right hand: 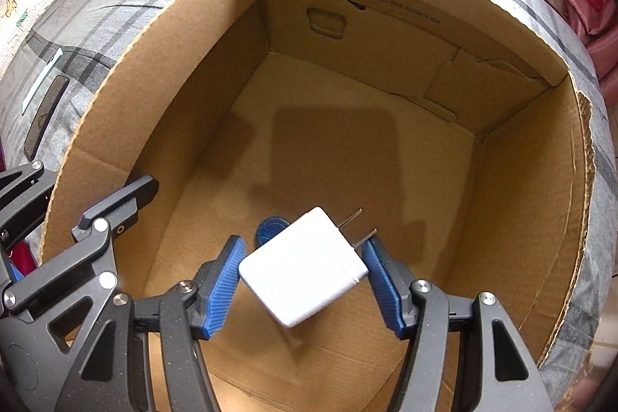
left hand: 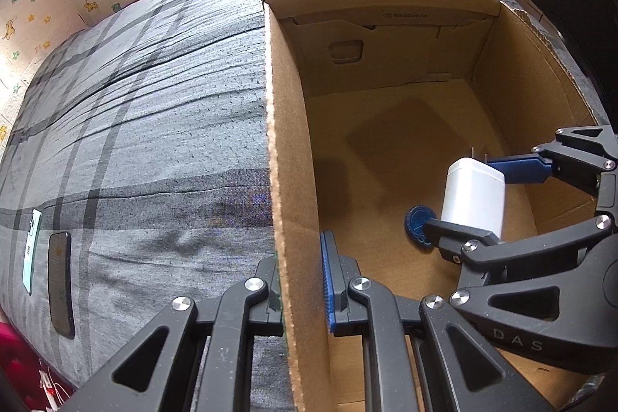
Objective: Organize rigid objects
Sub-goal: 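Open the right gripper to release the charger plug beside the key fob, then move the right gripper back toward the white remote control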
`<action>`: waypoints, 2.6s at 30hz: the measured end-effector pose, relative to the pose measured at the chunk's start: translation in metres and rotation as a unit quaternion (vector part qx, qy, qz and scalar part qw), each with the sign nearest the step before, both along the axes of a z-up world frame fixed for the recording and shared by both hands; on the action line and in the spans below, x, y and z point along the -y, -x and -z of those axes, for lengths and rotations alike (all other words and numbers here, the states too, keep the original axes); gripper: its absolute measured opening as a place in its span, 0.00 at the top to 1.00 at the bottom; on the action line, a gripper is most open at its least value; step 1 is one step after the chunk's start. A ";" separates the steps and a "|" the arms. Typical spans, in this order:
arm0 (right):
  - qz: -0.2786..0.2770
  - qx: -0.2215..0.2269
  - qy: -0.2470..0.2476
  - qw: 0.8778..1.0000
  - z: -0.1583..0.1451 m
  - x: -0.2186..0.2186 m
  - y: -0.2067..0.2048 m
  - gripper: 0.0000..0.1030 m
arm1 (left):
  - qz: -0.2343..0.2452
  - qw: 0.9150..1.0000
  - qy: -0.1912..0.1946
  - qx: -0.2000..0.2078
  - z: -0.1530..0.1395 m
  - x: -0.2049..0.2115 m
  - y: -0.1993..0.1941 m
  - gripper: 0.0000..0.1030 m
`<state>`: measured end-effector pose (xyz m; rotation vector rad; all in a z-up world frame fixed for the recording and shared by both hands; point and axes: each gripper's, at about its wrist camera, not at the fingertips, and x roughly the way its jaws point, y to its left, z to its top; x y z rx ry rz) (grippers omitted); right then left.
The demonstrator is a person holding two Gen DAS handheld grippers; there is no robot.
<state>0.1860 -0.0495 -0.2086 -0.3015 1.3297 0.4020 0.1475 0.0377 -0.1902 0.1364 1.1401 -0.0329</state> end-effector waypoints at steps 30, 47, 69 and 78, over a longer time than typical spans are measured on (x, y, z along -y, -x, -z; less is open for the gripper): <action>0.017 0.060 -0.041 0.997 -0.062 0.020 0.005 0.15 | -0.001 1.000 -0.005 0.001 0.000 0.001 0.002 0.86; 0.047 0.117 -0.054 0.991 -0.121 0.058 0.026 0.02 | 0.000 1.000 -0.003 0.001 -0.001 0.001 0.002 0.87; 0.170 0.119 -0.026 0.978 -0.125 0.194 0.041 0.02 | 0.000 1.000 -0.002 0.002 0.000 0.000 0.002 0.87; 0.231 0.088 -0.010 0.969 -0.085 0.246 0.049 0.02 | -0.002 1.000 0.000 0.002 0.000 -0.001 0.002 0.87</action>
